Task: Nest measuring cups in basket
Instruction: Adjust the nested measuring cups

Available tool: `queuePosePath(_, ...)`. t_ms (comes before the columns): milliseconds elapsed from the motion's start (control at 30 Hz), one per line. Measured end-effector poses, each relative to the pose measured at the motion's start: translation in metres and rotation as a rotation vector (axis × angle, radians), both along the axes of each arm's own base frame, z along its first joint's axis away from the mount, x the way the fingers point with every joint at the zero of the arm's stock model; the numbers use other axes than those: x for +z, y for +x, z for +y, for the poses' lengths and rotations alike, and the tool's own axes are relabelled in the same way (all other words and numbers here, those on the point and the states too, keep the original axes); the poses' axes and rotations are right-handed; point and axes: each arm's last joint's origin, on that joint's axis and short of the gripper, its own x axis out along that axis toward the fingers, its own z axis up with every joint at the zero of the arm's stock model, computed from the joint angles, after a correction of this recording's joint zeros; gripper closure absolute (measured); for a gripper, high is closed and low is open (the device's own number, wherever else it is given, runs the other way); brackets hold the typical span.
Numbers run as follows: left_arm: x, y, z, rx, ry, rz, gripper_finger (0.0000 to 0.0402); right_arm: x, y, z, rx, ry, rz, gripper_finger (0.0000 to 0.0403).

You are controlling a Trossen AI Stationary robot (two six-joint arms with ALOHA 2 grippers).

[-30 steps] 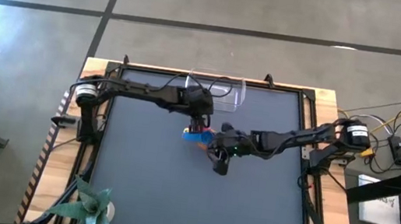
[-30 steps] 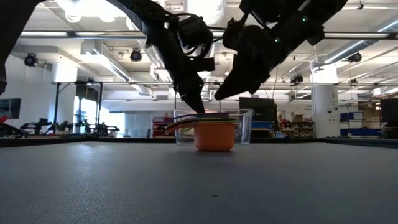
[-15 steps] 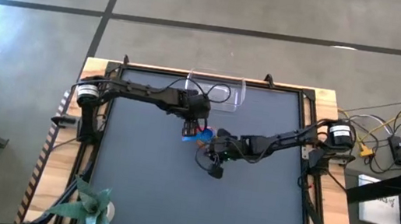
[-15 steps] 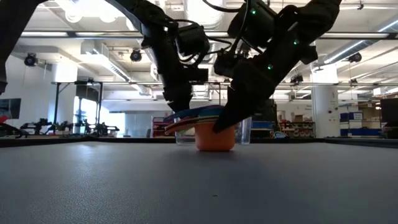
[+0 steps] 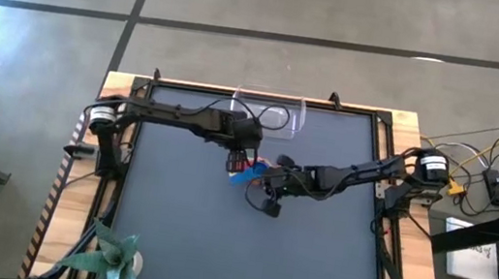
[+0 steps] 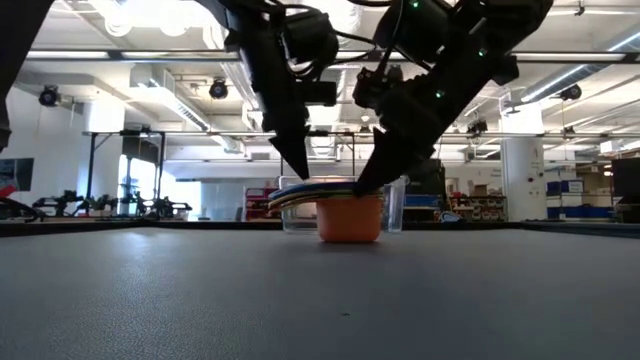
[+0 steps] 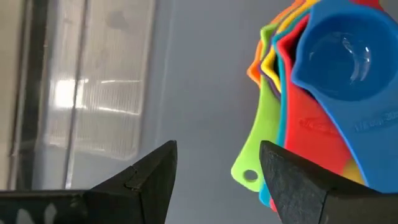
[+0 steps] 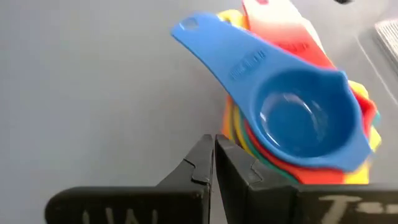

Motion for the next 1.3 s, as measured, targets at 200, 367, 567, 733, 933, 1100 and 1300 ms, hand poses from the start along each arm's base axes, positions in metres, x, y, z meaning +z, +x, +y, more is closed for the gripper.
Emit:
queuePosePath(200, -0.007, -0.013, 0.014, 0.034, 0.017, 0.004, 0.0190, 0.004, 0.008, 0.010, 0.047, 0.044, -0.104, 0.0394)
queuePosePath(367, -0.026, -0.016, 0.023, 0.049, 0.010, -0.012, 0.0190, -0.005, 0.024, 0.011, 0.059, 0.028, -0.084, 0.0394)
queuePosePath(567, -0.032, -0.018, 0.027, 0.056, 0.011, -0.025, 0.0190, -0.017, 0.051, 0.013, 0.075, -0.024, -0.002, 0.0394)
queuePosePath(733, -0.040, -0.023, 0.024, 0.045, -0.017, 0.003, 0.0190, -0.019, 0.070, 0.011, 0.016, -0.135, 0.084, 0.0394)
queuePosePath(933, -0.046, -0.025, 0.018, 0.041, -0.058, 0.017, 0.0190, -0.014, 0.087, 0.011, -0.005, -0.162, 0.103, 0.0394)
queuePosePath(1100, -0.043, -0.023, 0.010, 0.021, -0.072, 0.026, 0.0190, -0.015, 0.090, 0.011, -0.013, -0.175, 0.140, 0.0394)
queuePosePath(1300, -0.043, -0.021, -0.001, -0.007, -0.139, 0.015, 0.0190, -0.013, 0.089, 0.008, -0.044, -0.171, 0.133, 0.0394)
